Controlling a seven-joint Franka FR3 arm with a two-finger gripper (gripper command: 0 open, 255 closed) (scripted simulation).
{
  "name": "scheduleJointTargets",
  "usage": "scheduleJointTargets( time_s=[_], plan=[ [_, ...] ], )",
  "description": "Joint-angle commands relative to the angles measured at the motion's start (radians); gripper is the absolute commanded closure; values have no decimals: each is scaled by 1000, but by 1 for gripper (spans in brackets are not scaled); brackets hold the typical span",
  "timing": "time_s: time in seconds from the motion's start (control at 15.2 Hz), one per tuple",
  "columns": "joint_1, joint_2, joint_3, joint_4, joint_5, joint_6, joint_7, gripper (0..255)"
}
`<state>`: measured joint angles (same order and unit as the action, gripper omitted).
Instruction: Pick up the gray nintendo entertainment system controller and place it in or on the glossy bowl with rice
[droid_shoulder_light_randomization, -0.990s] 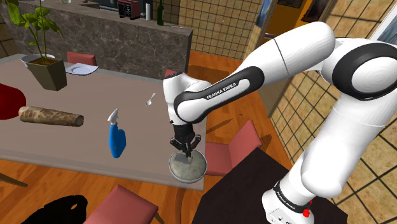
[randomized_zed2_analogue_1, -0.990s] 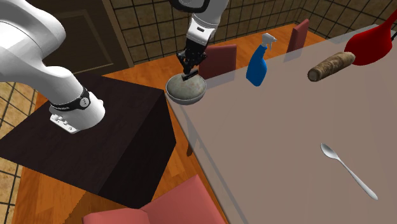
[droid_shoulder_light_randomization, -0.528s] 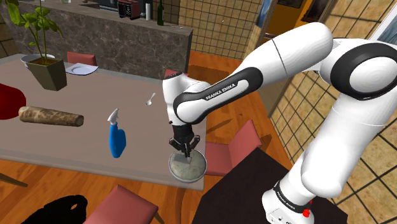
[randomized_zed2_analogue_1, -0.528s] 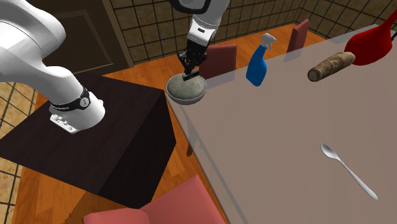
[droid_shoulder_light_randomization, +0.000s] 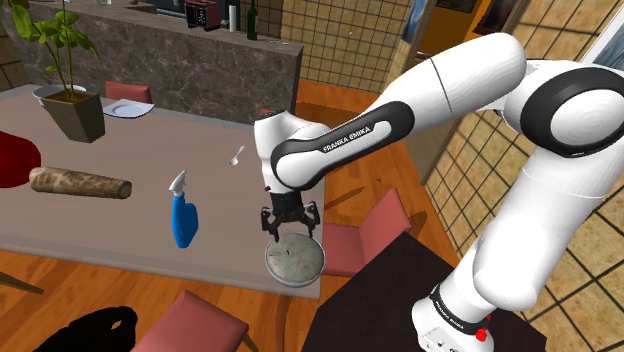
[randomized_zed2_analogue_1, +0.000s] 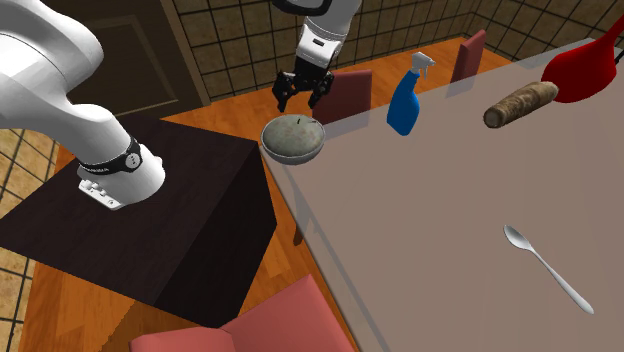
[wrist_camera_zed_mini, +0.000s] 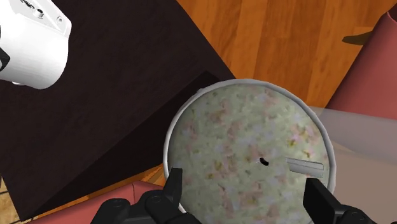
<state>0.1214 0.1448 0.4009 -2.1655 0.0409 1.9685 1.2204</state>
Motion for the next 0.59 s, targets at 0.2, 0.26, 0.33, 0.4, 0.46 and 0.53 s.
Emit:
scheduleJointTargets(
  time_s=[0.2, 0.26, 0.33, 0.4, 0.46, 0.53],
  plan=[
    [-4, -19, -1, 74, 4, -93, -5, 0],
    [-4, -19, -1, 75, 4, -93, -5, 0],
    [-4, -18, -1, 75, 4, -93, -5, 0],
    [-4, -18, -1, 75, 4, -93, -5, 0],
    [-4, -18, -1, 75, 4, -93, -5, 0],
    [-4, -18, -1, 75, 4, -93, -5, 0]
  ],
)
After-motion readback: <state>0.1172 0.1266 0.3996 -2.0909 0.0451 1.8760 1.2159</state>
